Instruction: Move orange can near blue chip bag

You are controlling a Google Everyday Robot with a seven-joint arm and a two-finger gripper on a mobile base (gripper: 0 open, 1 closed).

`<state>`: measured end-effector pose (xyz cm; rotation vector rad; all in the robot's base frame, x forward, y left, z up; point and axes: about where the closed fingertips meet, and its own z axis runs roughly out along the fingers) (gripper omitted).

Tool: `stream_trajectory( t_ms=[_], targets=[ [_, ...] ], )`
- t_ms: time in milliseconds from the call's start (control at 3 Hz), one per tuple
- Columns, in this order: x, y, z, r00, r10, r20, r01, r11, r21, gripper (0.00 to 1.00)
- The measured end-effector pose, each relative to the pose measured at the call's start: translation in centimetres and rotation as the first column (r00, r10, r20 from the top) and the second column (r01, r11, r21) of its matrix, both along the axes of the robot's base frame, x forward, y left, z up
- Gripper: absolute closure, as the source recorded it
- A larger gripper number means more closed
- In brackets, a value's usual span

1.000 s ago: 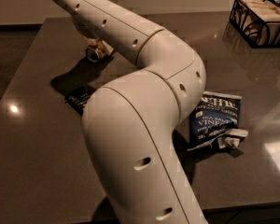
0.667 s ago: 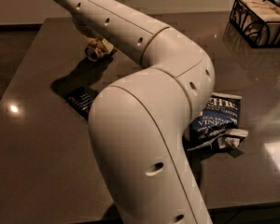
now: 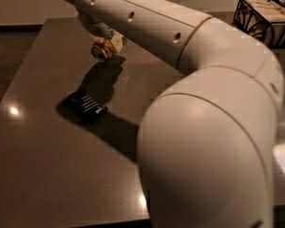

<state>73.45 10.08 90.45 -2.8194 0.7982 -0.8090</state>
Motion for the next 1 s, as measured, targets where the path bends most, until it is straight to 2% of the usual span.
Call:
stream_trajectory(
  t_ms=[333, 667, 1000],
  targets=[
    [-3.4, -3.1, 1.2, 0.9999, 0.006, -0.013, -0.006, 1.0, 0.013, 1.0],
    [-5.9, -5.9, 1.9, 0.9985, 0.018, -0.051, -0.016, 0.999, 0.037, 1.0],
    [-6.2, -6.3, 1.8, 0.9981, 0.017, -0.059, -0.015, 0.999, 0.045, 1.0]
  ],
)
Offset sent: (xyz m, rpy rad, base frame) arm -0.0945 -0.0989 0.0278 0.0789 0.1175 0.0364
